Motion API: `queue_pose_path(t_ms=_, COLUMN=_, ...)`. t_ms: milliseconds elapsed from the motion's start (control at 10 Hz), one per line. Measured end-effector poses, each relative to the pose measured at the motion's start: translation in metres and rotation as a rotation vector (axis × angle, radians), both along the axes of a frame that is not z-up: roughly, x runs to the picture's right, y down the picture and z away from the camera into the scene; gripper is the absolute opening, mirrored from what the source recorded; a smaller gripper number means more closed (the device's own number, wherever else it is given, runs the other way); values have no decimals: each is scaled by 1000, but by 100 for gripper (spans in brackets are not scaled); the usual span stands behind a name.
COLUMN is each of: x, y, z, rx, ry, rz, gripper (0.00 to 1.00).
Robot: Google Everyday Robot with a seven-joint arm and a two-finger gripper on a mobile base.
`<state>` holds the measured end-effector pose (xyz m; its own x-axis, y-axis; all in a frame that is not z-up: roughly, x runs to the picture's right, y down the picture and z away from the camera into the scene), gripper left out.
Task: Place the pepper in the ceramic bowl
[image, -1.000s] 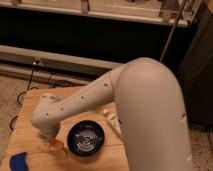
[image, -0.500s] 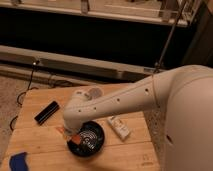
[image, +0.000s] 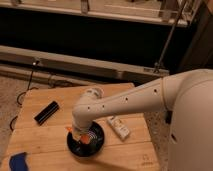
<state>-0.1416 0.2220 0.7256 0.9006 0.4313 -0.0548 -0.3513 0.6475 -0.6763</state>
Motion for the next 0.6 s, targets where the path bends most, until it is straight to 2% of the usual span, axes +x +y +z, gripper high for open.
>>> queue_pose_path(t_ms=300, x=-2, y=13, z=14, rx=-10, ry=45, rz=-63, gripper=52)
queue_pose_path(t_ms=500, x=2, y=16, z=19, rx=-23, ry=86, rz=-72, gripper=72)
queue_pose_path(t_ms=600, x=4, y=18, z=21, rx=-29, ry=102, rz=-69, gripper=78)
